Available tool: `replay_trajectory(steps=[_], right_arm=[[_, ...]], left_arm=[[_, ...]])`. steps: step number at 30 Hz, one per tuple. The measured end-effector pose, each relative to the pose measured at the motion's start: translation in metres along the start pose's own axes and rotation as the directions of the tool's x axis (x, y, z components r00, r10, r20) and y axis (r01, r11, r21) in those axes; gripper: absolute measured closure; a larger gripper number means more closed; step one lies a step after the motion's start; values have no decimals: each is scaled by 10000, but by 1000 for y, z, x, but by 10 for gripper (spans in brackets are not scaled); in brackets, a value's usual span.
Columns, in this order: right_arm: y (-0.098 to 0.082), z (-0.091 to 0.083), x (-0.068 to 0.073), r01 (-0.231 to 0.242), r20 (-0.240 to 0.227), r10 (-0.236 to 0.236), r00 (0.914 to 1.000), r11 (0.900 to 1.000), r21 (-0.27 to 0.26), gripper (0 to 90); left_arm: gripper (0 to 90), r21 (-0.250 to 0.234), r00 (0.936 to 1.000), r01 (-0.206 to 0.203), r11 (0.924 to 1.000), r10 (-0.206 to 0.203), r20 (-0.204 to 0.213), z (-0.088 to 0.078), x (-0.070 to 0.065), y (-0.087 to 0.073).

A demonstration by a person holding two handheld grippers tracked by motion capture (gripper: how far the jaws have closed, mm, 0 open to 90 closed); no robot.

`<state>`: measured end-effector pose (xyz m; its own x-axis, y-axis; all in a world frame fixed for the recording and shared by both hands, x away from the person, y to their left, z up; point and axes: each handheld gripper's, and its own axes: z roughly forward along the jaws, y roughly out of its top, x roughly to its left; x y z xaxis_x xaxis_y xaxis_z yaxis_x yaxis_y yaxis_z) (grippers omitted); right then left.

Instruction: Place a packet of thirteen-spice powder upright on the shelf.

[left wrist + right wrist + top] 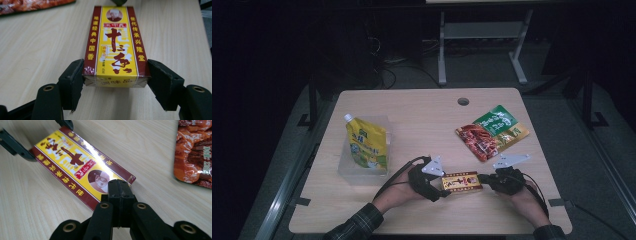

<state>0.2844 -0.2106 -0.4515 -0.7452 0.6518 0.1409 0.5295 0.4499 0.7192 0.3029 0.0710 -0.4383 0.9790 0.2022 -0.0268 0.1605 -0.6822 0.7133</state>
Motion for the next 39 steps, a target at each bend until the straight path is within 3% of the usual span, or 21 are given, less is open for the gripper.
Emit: replay_trajectory(steps=[11, 18, 29, 39], right_arm=[[8, 13, 8, 55, -438, -47, 9990, 9998, 169, 899], [12, 25, 13, 261, -640, -234, 9977, 9988, 420, 899], [17, 37, 18, 523, -812, -482, 9955, 9974, 488, 899], [17, 39, 19, 649, -879, -591, 9944, 9958, 643, 899]], left_arm=[[321, -998, 9998, 173, 9949, -184, -106, -28, -3, 14], [321, -1231, 9996, 229, 9921, -246, -119, -38, -4, 25], [320, -1268, 9998, -96, 9919, 72, -190, -35, -2, 50], [318, -1473, 9998, -178, 9889, 166, -92, -18, -5, 66]])
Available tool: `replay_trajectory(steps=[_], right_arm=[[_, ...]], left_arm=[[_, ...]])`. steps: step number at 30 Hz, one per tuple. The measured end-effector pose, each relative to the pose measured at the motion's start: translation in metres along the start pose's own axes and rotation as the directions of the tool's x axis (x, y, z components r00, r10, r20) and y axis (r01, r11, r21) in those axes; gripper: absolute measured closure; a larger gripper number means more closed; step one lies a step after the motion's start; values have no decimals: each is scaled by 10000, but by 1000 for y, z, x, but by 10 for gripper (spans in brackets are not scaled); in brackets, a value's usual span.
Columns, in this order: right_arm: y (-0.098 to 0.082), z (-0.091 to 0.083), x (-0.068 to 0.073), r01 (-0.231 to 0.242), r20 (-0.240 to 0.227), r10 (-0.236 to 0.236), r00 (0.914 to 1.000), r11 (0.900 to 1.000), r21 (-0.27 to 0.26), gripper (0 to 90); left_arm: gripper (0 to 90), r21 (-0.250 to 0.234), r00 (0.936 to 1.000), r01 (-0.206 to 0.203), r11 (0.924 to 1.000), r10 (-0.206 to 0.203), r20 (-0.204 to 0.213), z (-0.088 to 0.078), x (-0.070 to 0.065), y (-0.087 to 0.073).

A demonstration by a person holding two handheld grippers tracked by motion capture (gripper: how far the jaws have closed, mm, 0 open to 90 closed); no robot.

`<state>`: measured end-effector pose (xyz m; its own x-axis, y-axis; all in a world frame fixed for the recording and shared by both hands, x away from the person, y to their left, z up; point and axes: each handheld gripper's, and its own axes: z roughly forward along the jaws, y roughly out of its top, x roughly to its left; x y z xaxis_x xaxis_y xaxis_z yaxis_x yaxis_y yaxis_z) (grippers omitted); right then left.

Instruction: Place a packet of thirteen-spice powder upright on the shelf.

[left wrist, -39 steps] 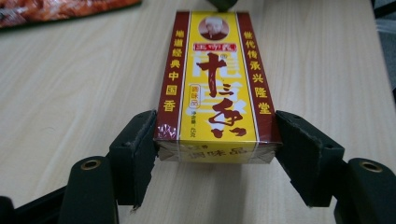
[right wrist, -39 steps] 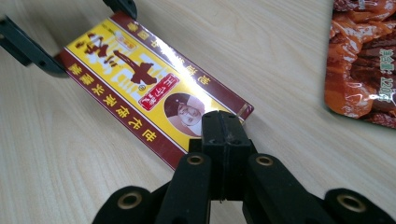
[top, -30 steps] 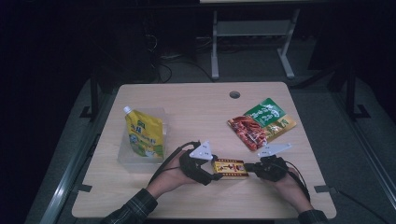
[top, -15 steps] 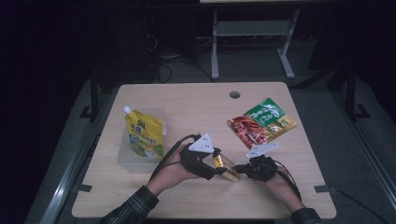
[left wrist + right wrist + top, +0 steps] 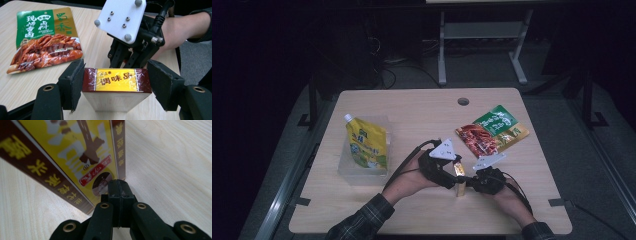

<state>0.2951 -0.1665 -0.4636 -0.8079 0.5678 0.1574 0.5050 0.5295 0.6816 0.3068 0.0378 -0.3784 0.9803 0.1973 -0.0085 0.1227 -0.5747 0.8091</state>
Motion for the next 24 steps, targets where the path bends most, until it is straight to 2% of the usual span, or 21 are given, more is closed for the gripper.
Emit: replay_trajectory(steps=[6, 11, 15, 18, 21, 24], right_arm=[[0, -3, 0, -141, 60, 141, 9999, 9998, -107, 877], [0, -10, 0, -235, 220, 240, 9995, 9994, -235, 835], [-4, -19, 1, -356, 320, 370, 9988, 9984, -443, 833], [-9, -28, 4, -400, 378, 416, 9984, 9983, -418, 882], [-15, -36, 9, -481, 365, 496, 9981, 9981, -395, 898], [-18, -39, 17, -302, 327, 316, 9990, 9986, -424, 899]], left_arm=[[289, -250, 9997, 203, 9995, -200, 144, 1, 1, 1], [249, -322, 9997, 196, 9993, -191, 166, -2, 0, 2], [232, -459, 9998, 160, 9988, -153, 145, -10, 0, 2], [230, -504, 9998, 187, 9986, -184, 66, -20, -1, 1], [227, -488, 9997, 240, 9985, -242, -31, -30, -2, -4], [226, -357, 9994, 288, 9989, -295, -204, -37, -4, -12]])
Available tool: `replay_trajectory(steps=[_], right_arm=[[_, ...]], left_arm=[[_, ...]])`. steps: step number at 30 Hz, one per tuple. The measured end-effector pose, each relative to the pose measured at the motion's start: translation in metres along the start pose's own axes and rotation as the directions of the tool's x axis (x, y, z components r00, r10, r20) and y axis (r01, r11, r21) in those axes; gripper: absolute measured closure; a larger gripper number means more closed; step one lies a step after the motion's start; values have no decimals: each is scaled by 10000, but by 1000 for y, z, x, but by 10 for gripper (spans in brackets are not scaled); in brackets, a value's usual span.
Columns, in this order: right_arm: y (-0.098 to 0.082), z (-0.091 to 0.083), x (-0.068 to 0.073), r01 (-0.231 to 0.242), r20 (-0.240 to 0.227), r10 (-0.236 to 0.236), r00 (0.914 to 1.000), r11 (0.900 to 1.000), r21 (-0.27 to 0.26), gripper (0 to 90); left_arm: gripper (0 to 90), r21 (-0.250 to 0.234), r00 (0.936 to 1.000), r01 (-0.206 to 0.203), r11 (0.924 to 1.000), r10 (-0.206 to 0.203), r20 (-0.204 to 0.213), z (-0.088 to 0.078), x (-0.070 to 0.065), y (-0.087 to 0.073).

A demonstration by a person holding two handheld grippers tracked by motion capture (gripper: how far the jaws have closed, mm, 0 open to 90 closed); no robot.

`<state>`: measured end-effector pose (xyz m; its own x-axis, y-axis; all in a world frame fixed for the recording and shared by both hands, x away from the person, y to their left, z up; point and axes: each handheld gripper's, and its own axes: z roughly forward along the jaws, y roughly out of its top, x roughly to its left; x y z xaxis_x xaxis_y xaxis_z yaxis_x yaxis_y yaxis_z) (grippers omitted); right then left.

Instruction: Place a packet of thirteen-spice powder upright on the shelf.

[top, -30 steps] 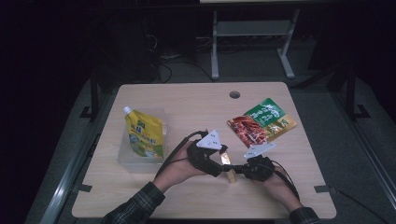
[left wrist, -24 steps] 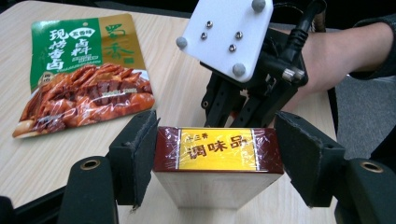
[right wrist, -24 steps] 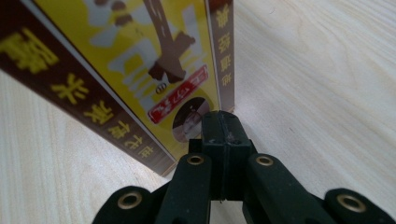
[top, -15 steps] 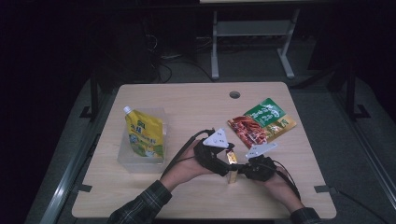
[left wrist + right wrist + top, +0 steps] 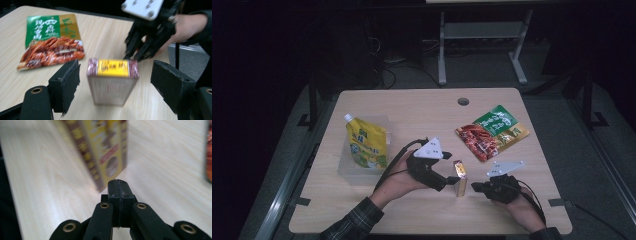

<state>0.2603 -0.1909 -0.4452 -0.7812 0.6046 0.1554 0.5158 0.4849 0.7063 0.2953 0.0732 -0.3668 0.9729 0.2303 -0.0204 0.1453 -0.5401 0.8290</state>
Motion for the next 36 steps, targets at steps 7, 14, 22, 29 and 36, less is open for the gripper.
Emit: replay_trajectory(steps=[7, 14, 22, 29, 36], right_arm=[[-7, 1, 18, 166, -272, -160, 9995, 9996, 215, 899], [-4, 10, 26, 376, -369, -361, 9987, 9985, 408, 900], [1, 17, 27, 453, -298, -437, 9986, 9974, 565, 900], [3, 19, 22, 356, -63, -353, 9994, 9978, 561, 900], [8, 23, 10, 173, 286, -186, 9994, 9988, 460, 900]], left_arm=[[223, 399, 9992, 352, 9986, -344, -196, -13, -3, -28], [220, 893, 9962, 820, 9926, -789, -376, -18, -6, -64], [210, 1246, 9885, 1478, 9811, -1425, -504, -27, -15, -100], [210, 1240, 9818, 1846, 9750, -1773, -675, -38, -23, -117], [207, 1278, 9830, 1803, 9753, -1743, -573, -40, -28, -119]])
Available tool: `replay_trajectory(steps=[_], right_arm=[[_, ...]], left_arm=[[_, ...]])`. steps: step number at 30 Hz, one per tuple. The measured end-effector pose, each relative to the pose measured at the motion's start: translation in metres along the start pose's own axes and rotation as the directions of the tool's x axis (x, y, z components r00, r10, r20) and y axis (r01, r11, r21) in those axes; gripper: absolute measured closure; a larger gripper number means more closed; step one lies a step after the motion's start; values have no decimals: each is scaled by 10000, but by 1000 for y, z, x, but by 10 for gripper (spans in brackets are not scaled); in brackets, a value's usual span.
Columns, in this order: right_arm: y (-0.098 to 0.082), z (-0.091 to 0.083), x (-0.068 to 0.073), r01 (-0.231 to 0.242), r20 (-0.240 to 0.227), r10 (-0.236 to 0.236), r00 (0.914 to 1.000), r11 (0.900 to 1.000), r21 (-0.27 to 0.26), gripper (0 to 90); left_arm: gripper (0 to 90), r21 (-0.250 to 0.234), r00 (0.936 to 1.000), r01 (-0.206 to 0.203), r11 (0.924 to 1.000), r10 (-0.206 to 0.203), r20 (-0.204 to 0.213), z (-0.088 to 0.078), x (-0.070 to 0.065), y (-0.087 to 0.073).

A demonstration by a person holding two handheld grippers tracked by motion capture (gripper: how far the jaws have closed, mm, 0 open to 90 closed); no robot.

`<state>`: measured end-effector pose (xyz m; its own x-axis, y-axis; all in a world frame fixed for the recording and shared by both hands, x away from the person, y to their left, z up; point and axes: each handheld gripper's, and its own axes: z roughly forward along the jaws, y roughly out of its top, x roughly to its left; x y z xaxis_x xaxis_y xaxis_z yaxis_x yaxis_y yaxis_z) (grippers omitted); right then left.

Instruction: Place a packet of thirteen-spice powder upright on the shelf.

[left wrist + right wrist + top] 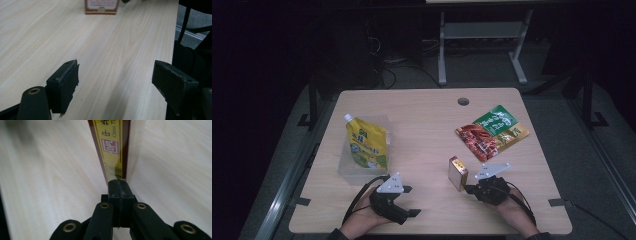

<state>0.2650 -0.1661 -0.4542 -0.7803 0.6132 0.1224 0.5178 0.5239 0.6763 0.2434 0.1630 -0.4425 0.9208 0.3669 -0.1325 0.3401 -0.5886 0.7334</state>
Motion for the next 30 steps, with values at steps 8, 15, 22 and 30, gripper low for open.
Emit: replay_trajectory(steps=[8, 15, 22, 30], right_arm=[[8, 7, -15, -190, 211, 192, 9996, 9997, -122, 899], [3, -11, -20, -409, -351, 396, 9986, 9984, -379, 673], [17, -35, -13, -496, -72, 490, 9988, 9876, -1487, 453], [42, -36, -8, -92, -91, 77, 9999, 9841, -1775, 409]], left_arm=[[207, 103, 9999, -69, 9999, 68, 136, 4, 0, 0], [210, 148, 9999, -94, 9998, 92, 139, 4, -1, -1], [210, 106, 10000, 61, 9999, -61, -7, 2, -1, -2], [210, 27, 9997, 216, 9998, -216, -114, -2, -7, -8]])
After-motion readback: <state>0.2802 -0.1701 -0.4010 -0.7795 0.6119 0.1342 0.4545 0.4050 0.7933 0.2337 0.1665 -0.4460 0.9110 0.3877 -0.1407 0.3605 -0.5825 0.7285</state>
